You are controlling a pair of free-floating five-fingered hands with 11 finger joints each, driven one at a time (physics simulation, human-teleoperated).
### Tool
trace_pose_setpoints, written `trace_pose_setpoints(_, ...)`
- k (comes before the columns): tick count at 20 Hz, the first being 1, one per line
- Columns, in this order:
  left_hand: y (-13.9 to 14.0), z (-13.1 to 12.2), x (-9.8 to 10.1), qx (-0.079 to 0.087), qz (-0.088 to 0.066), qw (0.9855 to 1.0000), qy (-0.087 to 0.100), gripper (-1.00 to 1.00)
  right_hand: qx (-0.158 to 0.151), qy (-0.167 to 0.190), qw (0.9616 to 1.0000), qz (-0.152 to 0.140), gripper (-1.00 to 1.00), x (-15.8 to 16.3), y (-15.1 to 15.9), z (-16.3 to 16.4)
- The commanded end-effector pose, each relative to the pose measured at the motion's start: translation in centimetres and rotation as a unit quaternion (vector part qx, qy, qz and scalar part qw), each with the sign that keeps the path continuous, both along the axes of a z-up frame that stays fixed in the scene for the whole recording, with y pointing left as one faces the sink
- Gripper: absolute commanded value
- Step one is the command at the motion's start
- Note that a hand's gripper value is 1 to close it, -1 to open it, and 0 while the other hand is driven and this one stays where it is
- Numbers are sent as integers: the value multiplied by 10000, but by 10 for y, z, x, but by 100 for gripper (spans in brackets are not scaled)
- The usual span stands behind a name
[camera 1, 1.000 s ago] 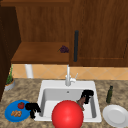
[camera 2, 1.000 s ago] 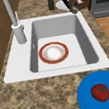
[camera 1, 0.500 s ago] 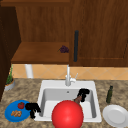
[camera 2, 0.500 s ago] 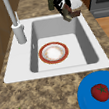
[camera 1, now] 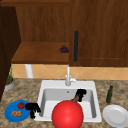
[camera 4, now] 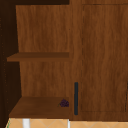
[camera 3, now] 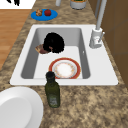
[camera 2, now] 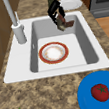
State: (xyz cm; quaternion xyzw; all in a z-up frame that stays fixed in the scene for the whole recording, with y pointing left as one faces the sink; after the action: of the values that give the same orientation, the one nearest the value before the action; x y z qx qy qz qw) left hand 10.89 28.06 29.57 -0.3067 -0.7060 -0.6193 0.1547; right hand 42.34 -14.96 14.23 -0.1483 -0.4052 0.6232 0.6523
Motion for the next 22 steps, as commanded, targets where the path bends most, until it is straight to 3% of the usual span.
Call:
trace_pose_setpoints(1,0,0,0,0,0,10000,0,0,52,43,9986,-517,100,13,2,-23)
trace_pose_setpoints(12,0,0,0,0,0,10000,0,0,58,-40,9990,-432,100,46,12,-100)
trace_pose_setpoints(22,0,0,0,0,0,10000,0,0,53,-62,9984,-559,100,75,19,-152)
